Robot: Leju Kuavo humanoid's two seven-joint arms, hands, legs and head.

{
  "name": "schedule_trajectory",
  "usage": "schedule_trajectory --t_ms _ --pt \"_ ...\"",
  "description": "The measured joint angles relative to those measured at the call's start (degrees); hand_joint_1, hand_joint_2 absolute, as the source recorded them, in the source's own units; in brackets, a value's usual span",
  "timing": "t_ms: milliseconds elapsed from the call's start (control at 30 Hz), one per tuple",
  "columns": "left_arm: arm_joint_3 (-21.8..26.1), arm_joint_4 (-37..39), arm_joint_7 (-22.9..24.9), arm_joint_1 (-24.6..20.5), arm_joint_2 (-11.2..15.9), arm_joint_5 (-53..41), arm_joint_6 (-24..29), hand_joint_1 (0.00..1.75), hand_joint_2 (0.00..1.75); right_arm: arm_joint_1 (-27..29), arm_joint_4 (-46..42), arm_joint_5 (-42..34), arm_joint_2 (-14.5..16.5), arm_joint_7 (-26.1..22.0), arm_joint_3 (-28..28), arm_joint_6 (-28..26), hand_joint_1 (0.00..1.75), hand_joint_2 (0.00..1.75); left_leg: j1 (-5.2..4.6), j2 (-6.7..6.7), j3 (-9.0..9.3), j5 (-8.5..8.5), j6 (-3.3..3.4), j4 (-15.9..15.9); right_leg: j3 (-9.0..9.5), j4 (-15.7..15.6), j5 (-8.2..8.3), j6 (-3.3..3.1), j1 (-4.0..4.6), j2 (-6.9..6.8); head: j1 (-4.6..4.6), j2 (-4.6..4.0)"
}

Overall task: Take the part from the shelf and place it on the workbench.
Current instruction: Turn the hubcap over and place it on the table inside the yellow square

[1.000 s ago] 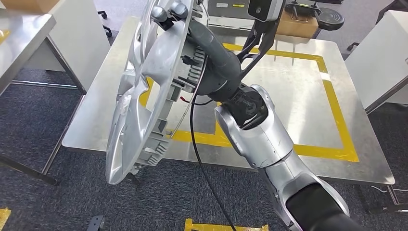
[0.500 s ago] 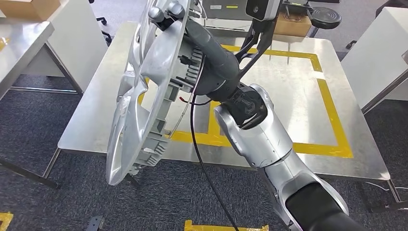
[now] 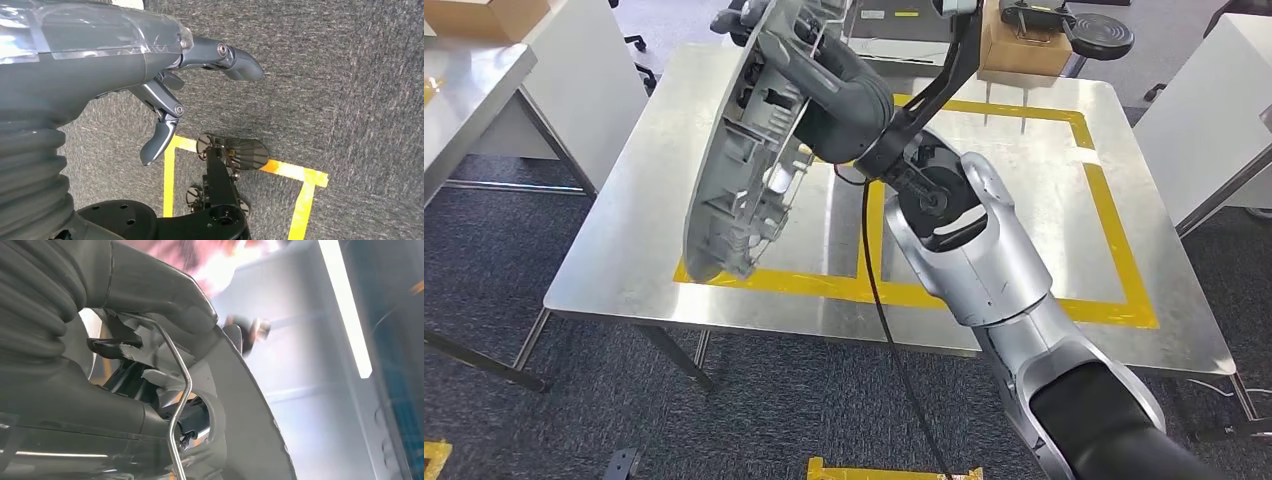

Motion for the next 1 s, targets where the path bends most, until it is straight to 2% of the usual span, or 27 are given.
schedule_trajectory --t_ms 100,167,233,367,500,733,867,1000 --pt "0.0 0.0 -0.5 0.0 -0.1 -0.2 -0.3 0.00 1.75 -5.9 3.5 9.7 -0.8 -4.9 0.5 3.2 1.75 1.75 -0.07 0.10 -0.09 0.00 0.00 0.0 -0.09 0.1 0.01 0.01 -0.04 0.01 0.06 0.00" --pt "0.0 0.0 -0.8 0.0 -0.1 -0.4 -0.8 0.00 1.75 -12.7 9.6 15.1 -1.0 -10.3 1.0 8.1 1.75 1.75 -0.14 0.18 -0.15 0.00 0.00 0.0 -0.20 0.1 0.01 0.01 -0.07 0.01 0.00 0.00" --pt "0.0 0.1 -0.9 0.0 -0.2 -0.7 -1.2 0.00 1.75 -19.4 17.1 18.7 -1.0 -14.5 1.4 10.8 1.75 1.75 -0.15 0.18 -0.08 -0.01 0.00 0.0 -0.14 0.1 -0.03 -0.03 -0.05 -0.02 -0.13 0.00" --pt "0.0 0.1 -0.9 -0.1 -0.3 -0.9 -1.6 0.00 1.75 -24.7 27.0 20.7 -0.7 -16.6 1.8 11.5 1.75 1.75 -0.08 0.18 0.02 -0.01 0.00 0.0 -0.03 0.1 -0.07 -0.08 0.01 -0.06 -0.13 0.00" --pt "0.0 0.1 -0.9 -0.1 -0.4 -1.2 -1.6 0.00 1.75 -26.5 32.7 23.5 -0.1 -16.6 2.5 9.2 1.75 1.75 -0.05 0.26 0.02 -0.01 0.00 0.0 -0.06 0.1 -0.06 -0.07 0.01 -0.02 -0.19 0.00" --pt "-0.1 0.1 -1.1 -0.1 -0.7 -2.1 -2.0 0.00 1.75 -32.4 41.7 34.5 3.6 -19.5 4.0 1.9 1.75 1.75 -0.05 0.52 0.00 -0.02 -0.01 0.0 -0.17 0.2 -0.06 -0.07 0.01 0.05 -0.25 0.00" --pt "-0.1 0.1 -1.3 -0.2 -1.0 -2.3 -2.4 0.00 1.75 -35.2 45.4 37.3 5.6 -20.0 4.9 0.5 1.75 1.75 -0.03 0.55 0.01 -0.04 -0.03 0.0 -0.19 0.2 -0.08 -0.10 0.02 0.07 -0.32 0.00" --pt "-0.1 0.2 -1.4 -0.2 -1.2 -3.5 -3.7 0.00 1.75 -36.7 48.1 44.0 6.8 -20.0 6.2 -0.6 1.75 1.75 -0.03 0.53 0.01 -0.04 -0.04 0.0 -0.19 0.2 -0.08 -0.11 0.02 0.06 -0.34 0.00"
